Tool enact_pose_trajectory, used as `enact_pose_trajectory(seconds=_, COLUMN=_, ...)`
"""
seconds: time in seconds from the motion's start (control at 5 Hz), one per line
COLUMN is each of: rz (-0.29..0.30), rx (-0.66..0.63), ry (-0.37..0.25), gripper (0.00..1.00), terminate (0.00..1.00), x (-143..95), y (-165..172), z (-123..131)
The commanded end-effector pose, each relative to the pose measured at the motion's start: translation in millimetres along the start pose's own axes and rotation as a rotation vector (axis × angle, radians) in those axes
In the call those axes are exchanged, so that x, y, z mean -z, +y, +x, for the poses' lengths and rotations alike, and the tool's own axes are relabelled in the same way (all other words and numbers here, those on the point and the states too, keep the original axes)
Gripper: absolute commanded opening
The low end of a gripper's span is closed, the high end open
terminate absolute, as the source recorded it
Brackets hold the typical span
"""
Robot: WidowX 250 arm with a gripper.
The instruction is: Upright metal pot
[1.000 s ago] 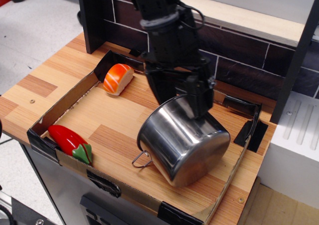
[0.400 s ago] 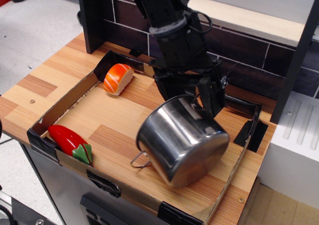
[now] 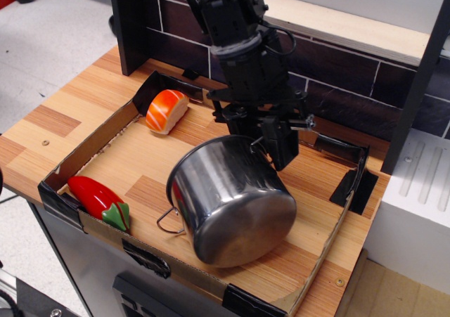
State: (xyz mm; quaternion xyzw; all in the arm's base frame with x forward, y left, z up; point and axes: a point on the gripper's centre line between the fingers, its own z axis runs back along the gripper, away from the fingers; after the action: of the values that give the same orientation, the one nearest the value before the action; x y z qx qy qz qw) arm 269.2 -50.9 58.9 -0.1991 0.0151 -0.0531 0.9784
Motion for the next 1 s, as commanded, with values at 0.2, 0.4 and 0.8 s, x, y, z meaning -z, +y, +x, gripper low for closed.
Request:
enact_pose_trajectory(seconds=0.2, rz=0.177, rx=0.119, ry=-0.118, gripper=0.00, terminate=0.00, x=-37, y=-2, z=8)
enact_pose_trajectory(seconds=0.4, rz=0.321, rx=0.209, ry=-0.260, gripper=0.00, terminate=0.00, x=-50, y=-8, z=8)
enact_pose_trajectory(seconds=0.8, rz=0.513, rx=0.309, ry=-0.538, gripper=0.00, terminate=0.00, x=-63, y=-15, z=7)
